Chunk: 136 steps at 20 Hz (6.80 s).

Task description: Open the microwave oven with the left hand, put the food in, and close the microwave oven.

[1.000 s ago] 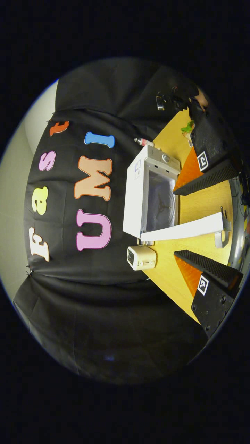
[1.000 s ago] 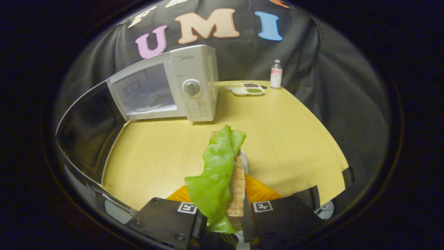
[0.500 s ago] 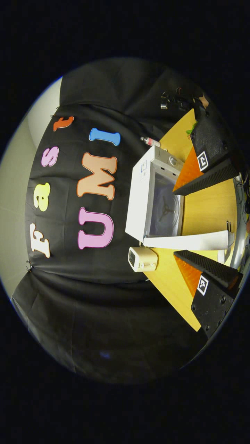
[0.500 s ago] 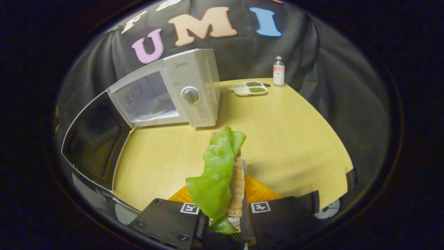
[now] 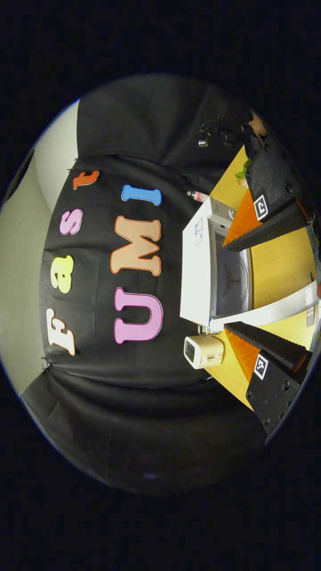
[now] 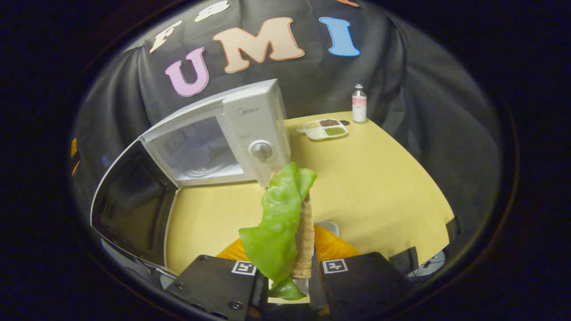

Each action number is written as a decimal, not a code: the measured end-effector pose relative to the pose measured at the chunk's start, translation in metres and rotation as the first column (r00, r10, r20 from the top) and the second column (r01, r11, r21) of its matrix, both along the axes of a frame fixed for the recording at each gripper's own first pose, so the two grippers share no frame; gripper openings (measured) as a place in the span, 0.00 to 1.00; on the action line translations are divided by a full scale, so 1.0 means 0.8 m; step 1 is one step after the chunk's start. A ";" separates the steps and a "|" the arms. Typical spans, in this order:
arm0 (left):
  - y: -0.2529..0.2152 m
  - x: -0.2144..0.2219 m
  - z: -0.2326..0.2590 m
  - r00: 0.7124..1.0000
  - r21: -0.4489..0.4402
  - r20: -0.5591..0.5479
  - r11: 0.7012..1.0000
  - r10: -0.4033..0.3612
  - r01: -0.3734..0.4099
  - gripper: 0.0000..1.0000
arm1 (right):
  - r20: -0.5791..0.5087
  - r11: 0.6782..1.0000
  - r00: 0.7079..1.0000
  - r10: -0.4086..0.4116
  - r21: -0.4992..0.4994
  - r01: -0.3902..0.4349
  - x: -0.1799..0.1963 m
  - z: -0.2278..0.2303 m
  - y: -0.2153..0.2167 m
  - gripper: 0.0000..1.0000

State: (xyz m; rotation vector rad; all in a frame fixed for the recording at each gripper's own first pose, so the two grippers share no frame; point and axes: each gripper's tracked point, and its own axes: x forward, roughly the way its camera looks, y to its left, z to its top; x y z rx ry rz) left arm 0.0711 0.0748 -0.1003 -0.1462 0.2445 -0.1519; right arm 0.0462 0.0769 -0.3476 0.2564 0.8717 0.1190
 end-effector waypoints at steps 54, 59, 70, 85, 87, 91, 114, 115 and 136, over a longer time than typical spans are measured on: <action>0.086 -0.059 -0.054 0.983 -0.063 -0.184 0.998 0.013 -0.025 0.93 | 0.272 0.955 0.916 -0.296 0.082 0.284 0.302 -0.060 0.273 1.00; 0.088 -0.058 -0.053 0.983 -0.062 -0.182 0.997 0.023 -0.035 0.93 | 0.311 0.978 0.927 -0.207 0.063 0.197 0.289 -0.047 0.276 0.99; 0.107 -0.062 -0.025 0.995 0.031 -0.071 0.997 0.074 -0.072 0.93 | 0.448 0.994 0.889 0.098 0.006 -0.113 0.168 0.082 0.242 1.00; 0.105 -0.081 -0.074 0.988 0.030 -0.123 0.995 0.095 -0.092 0.93 | 0.607 0.999 0.795 0.012 0.022 -0.032 0.074 0.285 0.097 0.91; 0.116 -0.089 -0.090 0.981 0.037 -0.159 0.994 0.112 -0.107 0.93 | 0.615 1.000 0.788 0.021 0.005 -0.031 0.072 0.301 0.080 0.91; 0.135 -0.094 -0.106 0.971 0.040 -0.180 0.987 0.159 -0.154 0.93 | 0.653 1.000 0.757 0.017 -0.011 -0.013 0.074 0.334 0.043 0.99; 0.047 -0.117 -0.231 0.887 0.188 -0.368 0.956 0.279 -0.223 0.00 | 0.710 0.995 0.700 0.075 -0.007 -0.099 0.100 0.333 -0.035 0.92; 0.040 -0.113 -0.232 0.889 0.192 -0.365 0.957 0.275 -0.217 0.00 | 0.706 0.995 0.704 0.080 -0.008 -0.104 0.099 0.329 -0.036 0.92; -0.142 0.008 -0.211 0.951 0.189 -0.307 0.979 -0.015 0.076 0.00 | 0.668 0.997 0.744 -0.005 0.061 -0.047 0.107 0.298 -0.086 0.92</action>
